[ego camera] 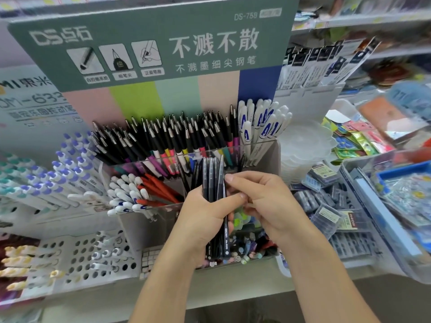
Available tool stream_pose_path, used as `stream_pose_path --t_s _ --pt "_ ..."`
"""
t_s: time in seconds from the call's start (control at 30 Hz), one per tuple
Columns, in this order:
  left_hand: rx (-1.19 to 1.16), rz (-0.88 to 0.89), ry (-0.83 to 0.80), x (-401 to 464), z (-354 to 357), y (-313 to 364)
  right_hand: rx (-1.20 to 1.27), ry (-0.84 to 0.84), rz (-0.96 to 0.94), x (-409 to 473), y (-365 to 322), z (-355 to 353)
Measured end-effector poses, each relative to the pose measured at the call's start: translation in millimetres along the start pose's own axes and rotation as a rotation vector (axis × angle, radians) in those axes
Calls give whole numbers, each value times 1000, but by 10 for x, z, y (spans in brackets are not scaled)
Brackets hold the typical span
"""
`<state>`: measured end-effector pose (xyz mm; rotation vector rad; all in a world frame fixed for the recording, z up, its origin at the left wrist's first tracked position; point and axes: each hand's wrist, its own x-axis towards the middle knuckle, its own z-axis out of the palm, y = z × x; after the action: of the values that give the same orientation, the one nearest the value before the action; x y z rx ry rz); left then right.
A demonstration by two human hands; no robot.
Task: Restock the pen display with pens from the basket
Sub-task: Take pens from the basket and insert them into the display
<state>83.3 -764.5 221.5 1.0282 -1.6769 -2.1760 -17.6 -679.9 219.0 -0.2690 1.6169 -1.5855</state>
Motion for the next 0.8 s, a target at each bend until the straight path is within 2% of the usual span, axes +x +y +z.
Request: stream_pose_path --t_s 0.2,0.3,0.43,0.6,0.7,0.8 --pt "81 12 -14 42 -30 17 69 -111 83 31 16 -54" --pt "37 -20 -38 48 -36 46 150 -130 101 72 15 -58" --pt "-152 -111 -70 45 -19 89 369 23 53 135 27 -6" --pt "-161 -93 -68 23 -82 80 483 208 -215 26 -111 -67" --pt "-82 -42 -32 11 -139 52 414 383 -384 40 -106 -164" --pt "-77 11 -12 27 -170 1 211 499 -462 98 7 -174"
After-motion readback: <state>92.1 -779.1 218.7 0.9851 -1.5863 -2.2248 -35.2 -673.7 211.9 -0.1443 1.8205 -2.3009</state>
